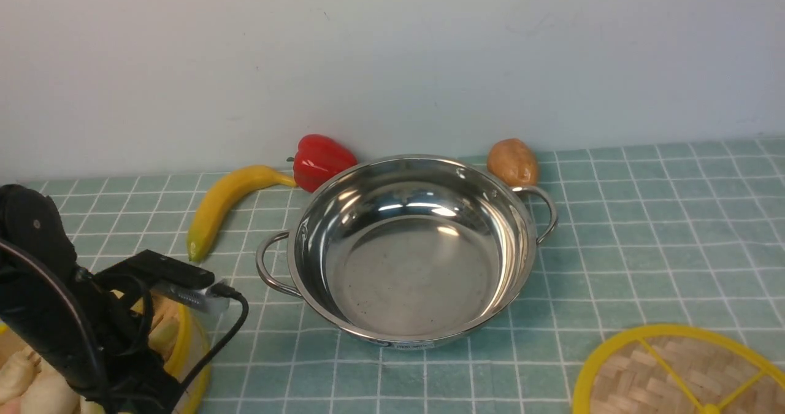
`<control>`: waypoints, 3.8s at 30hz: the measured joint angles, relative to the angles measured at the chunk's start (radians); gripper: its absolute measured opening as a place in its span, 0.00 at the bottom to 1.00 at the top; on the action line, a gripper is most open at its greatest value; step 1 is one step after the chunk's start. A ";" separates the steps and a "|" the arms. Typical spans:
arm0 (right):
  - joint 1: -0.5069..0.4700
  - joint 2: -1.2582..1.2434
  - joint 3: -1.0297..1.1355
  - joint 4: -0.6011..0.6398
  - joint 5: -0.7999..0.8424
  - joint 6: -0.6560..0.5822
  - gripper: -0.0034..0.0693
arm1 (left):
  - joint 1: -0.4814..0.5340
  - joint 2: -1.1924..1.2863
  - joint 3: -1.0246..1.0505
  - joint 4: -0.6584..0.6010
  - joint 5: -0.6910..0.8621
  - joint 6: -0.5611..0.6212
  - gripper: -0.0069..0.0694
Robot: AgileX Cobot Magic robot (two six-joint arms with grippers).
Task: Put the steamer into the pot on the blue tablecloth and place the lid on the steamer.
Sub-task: 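Grasp the rim of the steamer basket holding the buns with the left gripper, then place the bamboo steamer basket with dumplings into the steel pot with the left gripper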
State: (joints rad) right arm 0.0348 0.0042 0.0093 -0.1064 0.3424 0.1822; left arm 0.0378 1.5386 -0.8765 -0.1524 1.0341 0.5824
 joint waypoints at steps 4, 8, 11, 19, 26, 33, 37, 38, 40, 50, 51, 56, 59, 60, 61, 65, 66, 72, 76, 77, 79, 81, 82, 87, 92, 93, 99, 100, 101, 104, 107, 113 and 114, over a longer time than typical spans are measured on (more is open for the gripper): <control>0.000 0.000 0.000 0.000 0.000 0.000 0.38 | 0.000 -0.029 -0.097 -0.001 0.090 -0.006 0.17; 0.000 0.000 0.000 0.000 0.000 0.000 0.38 | -0.005 -0.033 -0.181 0.004 0.159 -0.006 0.17; 0.000 0.000 0.000 0.000 0.000 0.000 0.38 | -0.031 -0.033 -0.273 0.059 0.200 -0.012 0.17; 0.000 0.000 0.000 0.000 0.000 0.000 0.38 | -0.169 -0.033 -0.493 0.125 0.210 -0.016 0.17; 0.000 0.000 0.000 0.000 0.000 0.000 0.38 | -0.331 -0.010 -0.599 0.121 0.221 0.041 0.17; 0.000 0.000 0.000 0.000 0.000 0.000 0.38 | -0.516 0.088 -0.634 0.129 0.220 0.166 0.17; 0.000 0.000 0.000 0.000 0.000 0.000 0.38 | -0.577 0.140 -0.634 0.164 0.211 0.217 0.17; 0.000 0.000 0.000 0.000 0.000 0.000 0.38 | -0.594 0.155 -0.634 0.175 0.194 0.223 0.17; 0.000 0.000 0.000 0.000 0.000 0.000 0.38 | -0.606 0.168 -0.634 0.180 0.173 0.224 0.17; 0.000 0.000 0.000 0.000 0.000 0.000 0.38 | -0.644 0.264 -0.634 0.190 0.055 0.249 0.17; 0.000 0.000 0.000 0.000 0.000 0.000 0.38 | -0.647 0.271 -0.634 0.189 0.049 0.249 0.17; 0.000 0.000 0.000 0.000 0.000 0.000 0.38 | -0.655 0.313 -0.634 0.183 0.019 0.250 0.17; 0.000 0.000 0.000 0.000 0.000 0.000 0.38 | -0.655 0.341 -0.634 0.171 0.014 0.251 0.17; 0.000 0.000 0.000 0.000 0.000 0.000 0.38 | -0.655 0.350 -0.634 0.169 0.013 0.250 0.17; 0.000 0.000 0.000 0.000 0.000 0.000 0.38 | -0.655 0.352 -0.634 0.168 0.013 0.250 0.17; 0.000 0.000 0.000 0.000 0.000 0.000 0.38 | -0.655 0.386 -0.634 0.158 0.006 0.250 0.17; 0.000 0.000 0.000 0.000 0.000 0.000 0.38 | -0.655 0.395 -0.634 0.152 0.000 0.250 0.17; 0.000 0.000 0.000 -0.001 0.000 0.000 0.38 | -0.655 0.416 -0.634 0.111 -0.049 0.249 0.17; 0.000 0.000 0.000 -0.003 0.000 0.000 0.38 | -0.656 0.416 -0.634 0.101 -0.062 0.249 0.17; 0.000 0.000 0.000 -0.003 0.000 0.000 0.38 | -0.656 0.416 -0.634 0.101 -0.062 0.249 0.17; 0.000 0.000 0.000 -0.003 0.000 0.000 0.38 | -0.656 0.416 -0.634 0.100 -0.062 0.249 0.17; 0.000 0.000 0.000 -0.003 0.000 0.000 0.38 | -0.656 0.416 -0.634 0.100 -0.060 0.249 0.17; 0.000 0.000 0.000 -0.003 0.000 0.000 0.38 | -0.656 0.416 -0.634 0.100 -0.056 0.249 0.17; 0.000 0.000 0.000 -0.003 0.000 0.000 0.38 | -0.656 0.420 -0.634 0.100 -0.039 0.247 0.18; 0.000 0.000 0.000 -0.003 0.000 0.000 0.38 | -0.656 0.425 -0.634 0.100 -0.037 0.245 0.21; 0.000 0.000 0.000 -0.003 0.000 0.000 0.38 | -0.656 0.425 -0.634 0.100 -0.038 0.245 0.22; 0.000 0.000 0.000 -0.003 0.000 0.000 0.38 | -0.657 0.425 -0.634 0.100 -0.040 0.217 0.36; 0.000 0.000 0.000 -0.003 0.000 0.000 0.38 | -0.657 0.425 -0.634 0.101 -0.040 0.200 0.42; 0.000 0.000 0.000 -0.003 0.000 0.000 0.38 | -0.657 0.424 -0.635 0.104 -0.042 0.191 0.47; 0.000 0.000 0.000 -0.003 0.000 0.000 0.38 | -0.657 0.421 -0.638 0.110 -0.045 0.185 0.56; 0.000 0.000 0.000 -0.003 0.000 0.000 0.38 | -0.657 0.411 -0.640 0.120 -0.033 0.172 0.61; 0.000 0.000 0.000 -0.003 0.000 0.000 0.38 | -0.657 0.331 -0.644 0.220 0.003 0.089 0.61; 0.000 0.000 0.000 -0.003 0.000 0.000 0.38 | -0.657 0.304 -0.646 0.246 0.006 0.068 0.59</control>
State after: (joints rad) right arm 0.0348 0.0042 0.0093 -0.1097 0.3424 0.1822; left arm -0.6190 1.8423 -1.5229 0.0936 1.0397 0.6506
